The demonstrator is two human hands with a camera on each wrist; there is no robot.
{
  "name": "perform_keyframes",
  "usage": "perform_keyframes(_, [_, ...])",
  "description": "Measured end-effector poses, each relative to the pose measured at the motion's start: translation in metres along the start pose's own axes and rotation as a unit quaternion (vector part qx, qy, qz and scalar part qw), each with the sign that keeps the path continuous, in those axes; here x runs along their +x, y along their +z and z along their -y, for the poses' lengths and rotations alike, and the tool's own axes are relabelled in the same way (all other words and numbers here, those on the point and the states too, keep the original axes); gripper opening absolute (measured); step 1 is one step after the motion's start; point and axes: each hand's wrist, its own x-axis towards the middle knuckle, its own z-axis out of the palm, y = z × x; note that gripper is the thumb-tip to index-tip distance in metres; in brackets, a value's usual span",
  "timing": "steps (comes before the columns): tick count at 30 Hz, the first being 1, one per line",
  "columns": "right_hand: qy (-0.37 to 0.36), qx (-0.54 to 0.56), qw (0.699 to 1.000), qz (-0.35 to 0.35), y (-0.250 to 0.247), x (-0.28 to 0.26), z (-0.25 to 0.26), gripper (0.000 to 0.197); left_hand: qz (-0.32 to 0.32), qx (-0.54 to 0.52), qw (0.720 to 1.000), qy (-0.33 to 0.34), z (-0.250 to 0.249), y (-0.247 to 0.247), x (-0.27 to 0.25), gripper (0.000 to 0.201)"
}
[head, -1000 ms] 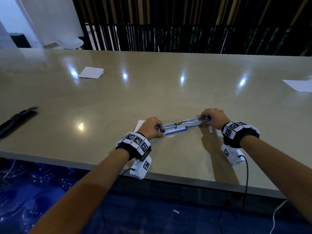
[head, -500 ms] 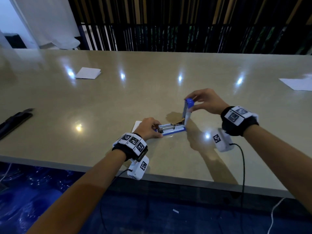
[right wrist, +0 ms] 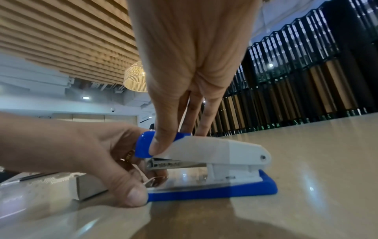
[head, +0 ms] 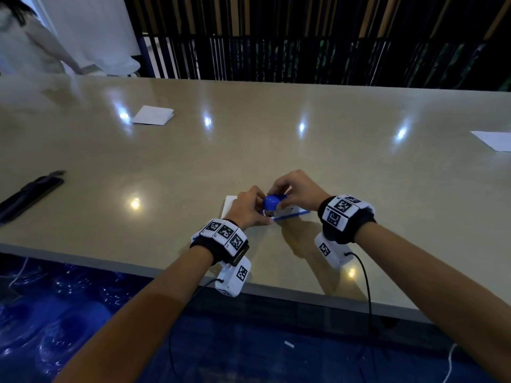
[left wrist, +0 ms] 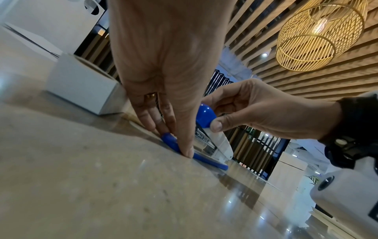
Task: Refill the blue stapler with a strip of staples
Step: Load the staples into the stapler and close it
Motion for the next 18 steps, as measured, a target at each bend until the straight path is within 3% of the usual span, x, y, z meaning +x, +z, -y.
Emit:
perform_keyframes(5, [-0.011,-0.102,0.995,0.0,0.02,0.001,0.001,0.025,0.0,0.0,1.0,-0.002,-0.002,-0.001,-0.001,0.059])
perform_keyframes(10, [-0.002,-0.035,0.999,-0.007,0.007,-0.006,-0.004,0.028,0.001,-0.003,1.0,0.005,-0.002,-0.001,-0.001,0.057])
perform_keyframes(18, [0.066,-0.059,0.996,0.005,-0.009,-0.03,-0.032,0.037,0.046,0.046,0.998,0.01,-0.009,0.002,0.012,0.062])
